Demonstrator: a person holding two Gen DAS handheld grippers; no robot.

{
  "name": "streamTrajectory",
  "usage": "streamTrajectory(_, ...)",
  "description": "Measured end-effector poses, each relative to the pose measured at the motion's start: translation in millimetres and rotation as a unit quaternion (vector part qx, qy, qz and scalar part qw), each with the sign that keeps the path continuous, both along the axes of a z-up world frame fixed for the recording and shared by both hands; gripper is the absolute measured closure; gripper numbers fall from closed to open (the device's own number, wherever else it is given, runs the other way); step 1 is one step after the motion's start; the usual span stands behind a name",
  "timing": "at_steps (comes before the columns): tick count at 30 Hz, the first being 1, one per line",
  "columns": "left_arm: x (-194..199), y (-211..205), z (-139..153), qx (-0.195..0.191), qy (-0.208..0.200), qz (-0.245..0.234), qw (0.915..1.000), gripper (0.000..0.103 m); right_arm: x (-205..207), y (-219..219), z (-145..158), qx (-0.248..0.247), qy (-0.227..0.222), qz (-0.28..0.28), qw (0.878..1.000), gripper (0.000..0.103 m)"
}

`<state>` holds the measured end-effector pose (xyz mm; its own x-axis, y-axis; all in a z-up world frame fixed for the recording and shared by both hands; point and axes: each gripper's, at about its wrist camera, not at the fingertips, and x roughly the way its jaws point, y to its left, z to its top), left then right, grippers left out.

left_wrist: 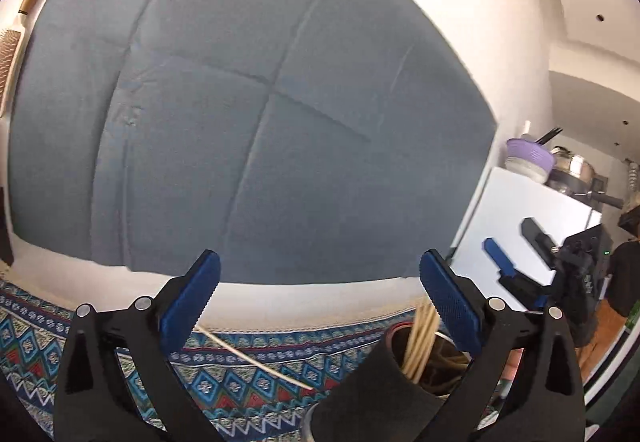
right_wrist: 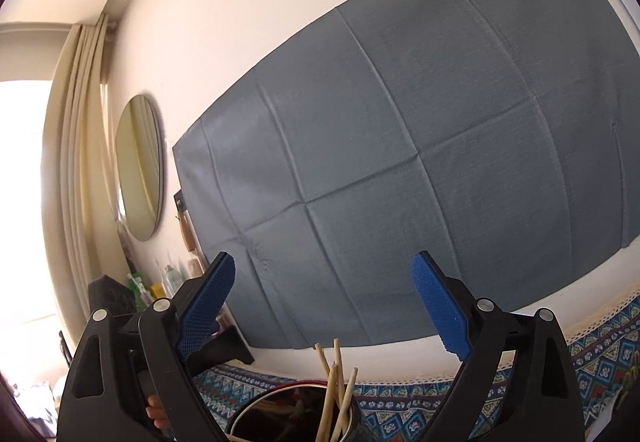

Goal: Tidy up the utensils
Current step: 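Lower both open grippers toward the loose sticks on the cloth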

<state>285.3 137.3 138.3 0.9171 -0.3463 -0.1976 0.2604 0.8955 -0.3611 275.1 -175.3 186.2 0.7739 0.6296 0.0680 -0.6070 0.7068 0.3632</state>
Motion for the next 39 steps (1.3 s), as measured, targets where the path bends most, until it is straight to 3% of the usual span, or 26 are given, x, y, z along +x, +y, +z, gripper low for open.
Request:
streamTrajectory(2,18,-2,-10,0.026,0.061,0.039,0.9971,0.006,0,1,1,-0.005,0.001,-0.002,1.000,0.017)
streamTrajectory(5,47,-7,-34,0.054,0.158,0.070,0.9835,0.006,-1,4,2,-0.016,0.002,-0.005,1.000,0.017)
streamTrajectory(10,84,-3,-78,0.037,0.296,0.096,0.9497,0.006,-2,6,6,-0.044,-0.002,-0.019,0.999,0.016)
streamTrajectory(14,108,1,-107,0.021,0.377,0.106,0.9198,0.006,9,7,7,-0.079,0.042,-0.048,0.995,0.016)
streamTrajectory(17,119,-3,-111,0.029,0.396,0.109,0.9112,0.006,26,4,4,-0.095,0.109,-0.060,0.988,0.016)
streamTrajectory(21,139,-14,-120,0.042,0.437,0.100,0.8928,0.006,53,5,-13,-0.144,0.210,-0.086,0.963,0.015)
streamTrajectory(25,157,-24,-129,0.049,0.472,0.104,0.8741,0.012,83,-8,-44,-0.124,0.290,-0.089,0.945,0.015)
streamTrajectory(28,168,-30,-137,0.066,0.495,0.105,0.8601,0.019,105,-18,-70,-0.122,0.352,-0.085,0.924,0.015)
streamTrajectory(32,183,-43,-137,0.098,0.504,0.114,0.8505,0.025,124,-13,-99,-0.170,0.392,-0.092,0.899,0.015)
streamTrajectory(36,190,-61,-140,0.157,0.503,0.128,0.8405,0.032,134,0,-122,-0.229,0.410,-0.105,0.876,0.015)
streamTrajectory(38,192,-70,-141,0.182,0.498,0.133,0.8373,0.039,140,5,-134,-0.247,0.421,-0.106,0.866,0.015)
streamTrajectory(39,193,-73,-141,0.184,0.494,0.129,0.8400,0.041,141,6,-139,-0.257,0.425,-0.113,0.861,0.015)
